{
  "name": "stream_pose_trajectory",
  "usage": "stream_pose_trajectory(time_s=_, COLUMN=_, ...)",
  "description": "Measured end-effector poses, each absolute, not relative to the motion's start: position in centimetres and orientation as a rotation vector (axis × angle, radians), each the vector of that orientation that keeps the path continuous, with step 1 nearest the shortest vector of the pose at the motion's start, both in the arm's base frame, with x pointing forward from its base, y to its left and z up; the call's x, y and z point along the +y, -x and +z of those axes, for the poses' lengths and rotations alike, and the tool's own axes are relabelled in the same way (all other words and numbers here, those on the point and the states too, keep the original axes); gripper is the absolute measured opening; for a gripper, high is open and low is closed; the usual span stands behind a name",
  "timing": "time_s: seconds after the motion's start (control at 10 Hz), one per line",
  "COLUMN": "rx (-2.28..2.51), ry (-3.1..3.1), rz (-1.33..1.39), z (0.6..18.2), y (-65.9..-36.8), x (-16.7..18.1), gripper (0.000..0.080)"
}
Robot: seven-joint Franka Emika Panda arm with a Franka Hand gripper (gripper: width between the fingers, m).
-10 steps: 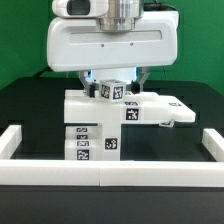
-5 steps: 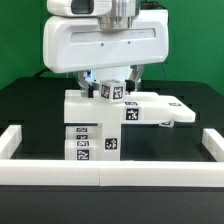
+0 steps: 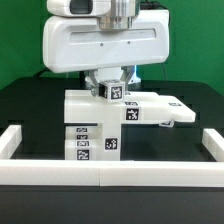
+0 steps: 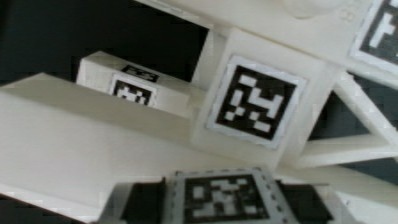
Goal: Assemble chair
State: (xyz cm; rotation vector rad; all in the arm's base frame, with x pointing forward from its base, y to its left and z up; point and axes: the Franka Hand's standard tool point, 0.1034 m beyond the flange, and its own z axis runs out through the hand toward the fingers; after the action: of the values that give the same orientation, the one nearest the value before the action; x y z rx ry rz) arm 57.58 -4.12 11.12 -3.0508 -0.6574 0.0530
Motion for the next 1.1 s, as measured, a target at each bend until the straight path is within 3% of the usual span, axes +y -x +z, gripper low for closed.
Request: stream_pose_trajectory(time_s=1.1, rx=0.5, ry=3.089, rz=0.061, z=11.1, y=-57.6, x=-3.8, gripper=0.0285)
